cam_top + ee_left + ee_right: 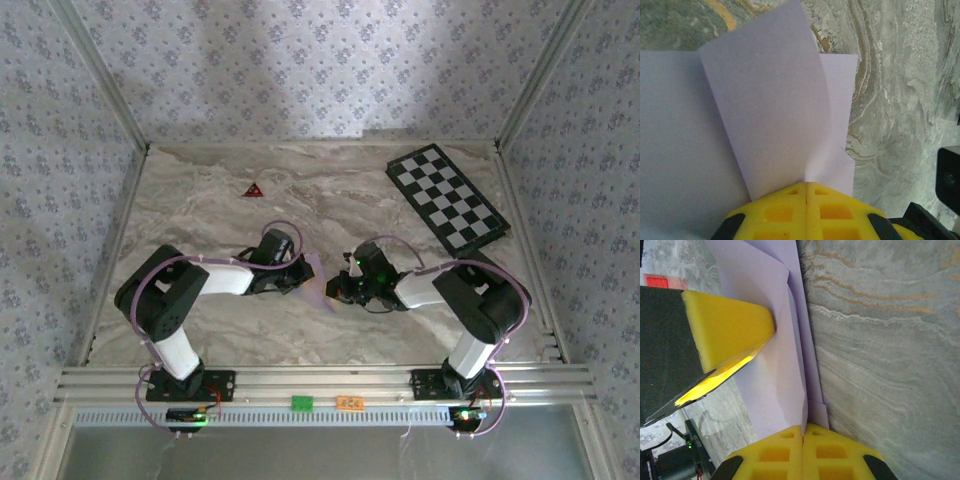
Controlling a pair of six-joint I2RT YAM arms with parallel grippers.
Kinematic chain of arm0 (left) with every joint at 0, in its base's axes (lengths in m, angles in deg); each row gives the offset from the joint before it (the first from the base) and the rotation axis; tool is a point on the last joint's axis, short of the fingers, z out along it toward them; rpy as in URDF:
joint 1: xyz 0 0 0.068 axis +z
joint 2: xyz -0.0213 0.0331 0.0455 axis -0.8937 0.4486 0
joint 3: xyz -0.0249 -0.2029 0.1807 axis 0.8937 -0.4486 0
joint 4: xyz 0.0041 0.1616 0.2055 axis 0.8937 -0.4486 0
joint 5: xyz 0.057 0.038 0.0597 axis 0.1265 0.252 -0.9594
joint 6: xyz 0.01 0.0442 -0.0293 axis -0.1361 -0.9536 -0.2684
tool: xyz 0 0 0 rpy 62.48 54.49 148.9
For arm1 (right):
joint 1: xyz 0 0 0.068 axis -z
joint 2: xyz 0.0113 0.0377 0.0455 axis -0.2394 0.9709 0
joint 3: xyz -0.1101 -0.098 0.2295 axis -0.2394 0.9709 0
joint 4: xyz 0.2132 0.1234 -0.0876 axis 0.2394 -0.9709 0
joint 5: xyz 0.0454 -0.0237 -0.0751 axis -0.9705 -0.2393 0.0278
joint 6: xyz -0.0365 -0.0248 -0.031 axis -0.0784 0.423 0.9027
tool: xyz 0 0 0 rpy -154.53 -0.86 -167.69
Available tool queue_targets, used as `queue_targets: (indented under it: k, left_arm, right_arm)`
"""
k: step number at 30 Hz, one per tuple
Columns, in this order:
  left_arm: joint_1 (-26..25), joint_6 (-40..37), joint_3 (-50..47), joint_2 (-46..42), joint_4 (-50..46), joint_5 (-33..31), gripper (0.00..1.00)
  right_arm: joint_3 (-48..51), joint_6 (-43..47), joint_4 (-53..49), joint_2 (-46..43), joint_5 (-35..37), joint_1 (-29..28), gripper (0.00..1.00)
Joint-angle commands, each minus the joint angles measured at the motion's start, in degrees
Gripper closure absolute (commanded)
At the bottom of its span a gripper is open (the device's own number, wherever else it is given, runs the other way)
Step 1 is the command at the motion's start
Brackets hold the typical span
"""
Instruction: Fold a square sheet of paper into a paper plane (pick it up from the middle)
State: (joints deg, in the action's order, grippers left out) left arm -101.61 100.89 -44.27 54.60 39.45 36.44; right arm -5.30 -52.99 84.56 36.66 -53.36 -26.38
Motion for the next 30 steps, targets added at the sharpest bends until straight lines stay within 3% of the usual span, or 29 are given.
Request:
queue_targets:
  k: [1, 10, 21, 30]
  left_arm:
    - [-0.16, -1.51, 1.65, -2.43, -0.85, 0.72, 0.97]
    - [-0.3, -2.73, 2.99, -7.4, -3.84, 1.16, 0.94]
    - [-1.91, -1.83, 3.32, -1.96, -2.09, 3.1, 0.99]
    - [-1.72, -2.75, 4.14, 1.18, -7.44, -0.54, 1.0]
  right_arm:
    - [1.03, -1.52, -0.18, 1.92, 0.43, -0.28, 0.98]
    - [0.95, -1.11, -1.53, 2.0, 1.08, -0.67, 0.99]
    - [0.15, -0.68, -3.2, 2.18, 1.43, -0.83, 0.99]
    - [-0.11, -0.15, -4.18, 2.35, 1.05, -1.21, 0.98]
